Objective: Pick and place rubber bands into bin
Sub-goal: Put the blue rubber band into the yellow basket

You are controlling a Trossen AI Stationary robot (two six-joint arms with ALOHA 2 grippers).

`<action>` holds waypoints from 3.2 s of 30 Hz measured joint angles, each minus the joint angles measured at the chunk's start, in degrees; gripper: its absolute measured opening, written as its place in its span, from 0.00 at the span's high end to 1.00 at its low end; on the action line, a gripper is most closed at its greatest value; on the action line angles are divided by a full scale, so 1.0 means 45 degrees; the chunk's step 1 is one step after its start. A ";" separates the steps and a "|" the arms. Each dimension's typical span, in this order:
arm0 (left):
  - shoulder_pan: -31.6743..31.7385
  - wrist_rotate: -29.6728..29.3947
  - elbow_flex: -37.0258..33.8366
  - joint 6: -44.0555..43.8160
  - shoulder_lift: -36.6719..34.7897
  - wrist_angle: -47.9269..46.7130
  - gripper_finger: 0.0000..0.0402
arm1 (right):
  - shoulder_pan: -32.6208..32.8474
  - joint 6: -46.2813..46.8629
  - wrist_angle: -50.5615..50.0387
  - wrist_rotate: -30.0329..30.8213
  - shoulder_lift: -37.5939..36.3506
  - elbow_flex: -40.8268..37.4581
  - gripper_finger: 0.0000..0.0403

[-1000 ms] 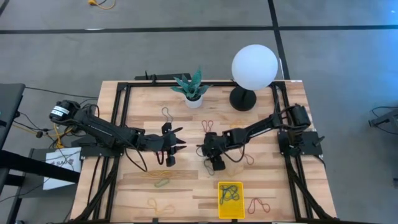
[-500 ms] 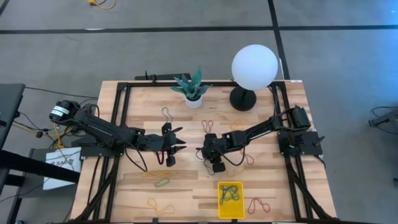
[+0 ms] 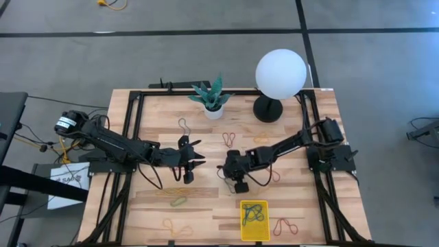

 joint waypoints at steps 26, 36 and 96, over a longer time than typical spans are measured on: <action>-0.0004 -0.0031 0.0000 -0.0542 0.0001 0.0016 0.82 | 0.5158 0.2091 -0.4440 0.1009 -0.6621 -0.0001 1.00; 0.0000 -0.0648 0.0000 -0.2225 0.0005 -0.0093 0.82 | 0.5338 0.3362 -0.2850 0.0553 -0.3628 -0.0001 1.00; 0.6743 -0.0159 0.0005 -0.6031 0.2904 -0.3939 0.82 | 0.0866 -0.1082 0.1569 0.1894 -1.4992 -0.8492 0.82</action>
